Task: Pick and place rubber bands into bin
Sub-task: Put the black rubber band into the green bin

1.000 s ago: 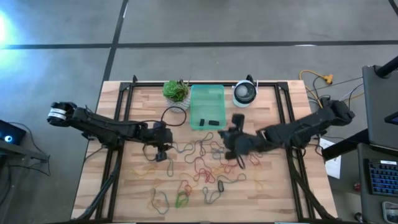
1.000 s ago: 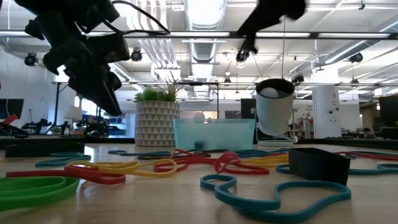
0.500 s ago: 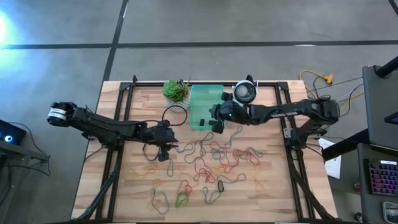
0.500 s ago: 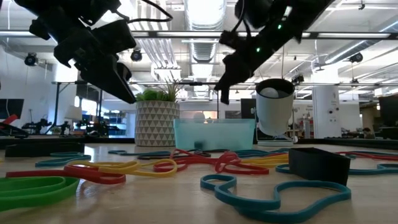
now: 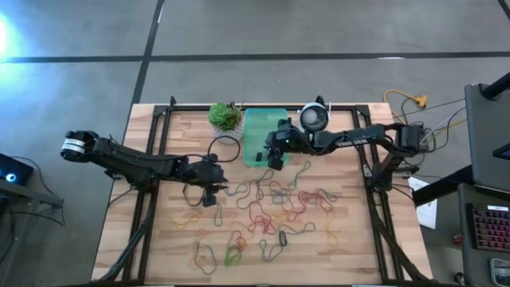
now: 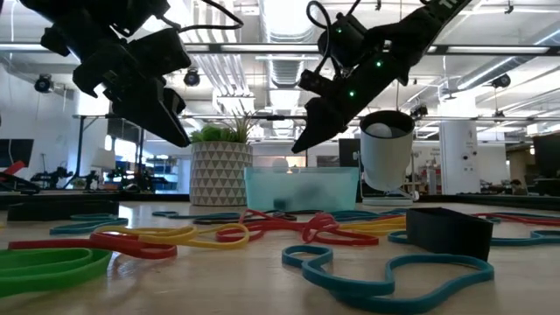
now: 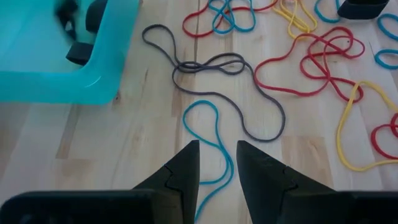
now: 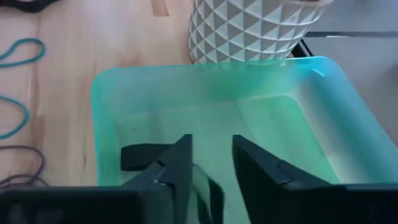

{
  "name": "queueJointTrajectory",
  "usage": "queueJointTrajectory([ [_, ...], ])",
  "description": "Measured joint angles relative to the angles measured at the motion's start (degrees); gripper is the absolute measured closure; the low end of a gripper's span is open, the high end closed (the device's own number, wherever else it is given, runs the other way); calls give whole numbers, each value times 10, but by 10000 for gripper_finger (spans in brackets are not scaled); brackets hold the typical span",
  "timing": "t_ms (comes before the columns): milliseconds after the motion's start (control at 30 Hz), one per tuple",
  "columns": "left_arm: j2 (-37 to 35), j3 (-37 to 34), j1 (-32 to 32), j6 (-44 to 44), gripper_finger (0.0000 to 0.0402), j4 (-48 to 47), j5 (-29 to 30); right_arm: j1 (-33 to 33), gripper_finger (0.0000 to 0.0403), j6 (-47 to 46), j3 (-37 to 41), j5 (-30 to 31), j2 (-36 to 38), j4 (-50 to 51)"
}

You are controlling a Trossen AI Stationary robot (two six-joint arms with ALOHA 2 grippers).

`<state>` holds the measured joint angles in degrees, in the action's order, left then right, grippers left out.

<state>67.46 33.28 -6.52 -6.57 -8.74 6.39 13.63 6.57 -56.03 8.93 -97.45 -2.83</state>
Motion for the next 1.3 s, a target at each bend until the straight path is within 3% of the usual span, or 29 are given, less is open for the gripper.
queueJointTrajectory([
  [133,0,-1,0,-3,311,-26,0,0,256,-1,0,-1,23,19],
  [233,0,-2,0,-11,311,-43,-1,-6,244,7,0,-35,40,61],
  [433,0,-3,0,-26,311,-43,-1,-45,247,-2,3,-142,69,169],
  [600,0,-4,0,-18,311,-83,-1,-105,258,-30,5,-154,71,229],
  [867,0,-3,0,-36,311,-239,34,-197,275,-74,21,-150,72,212],
  [1300,28,-14,1,68,311,-253,94,-255,301,-94,23,-148,72,144],
])
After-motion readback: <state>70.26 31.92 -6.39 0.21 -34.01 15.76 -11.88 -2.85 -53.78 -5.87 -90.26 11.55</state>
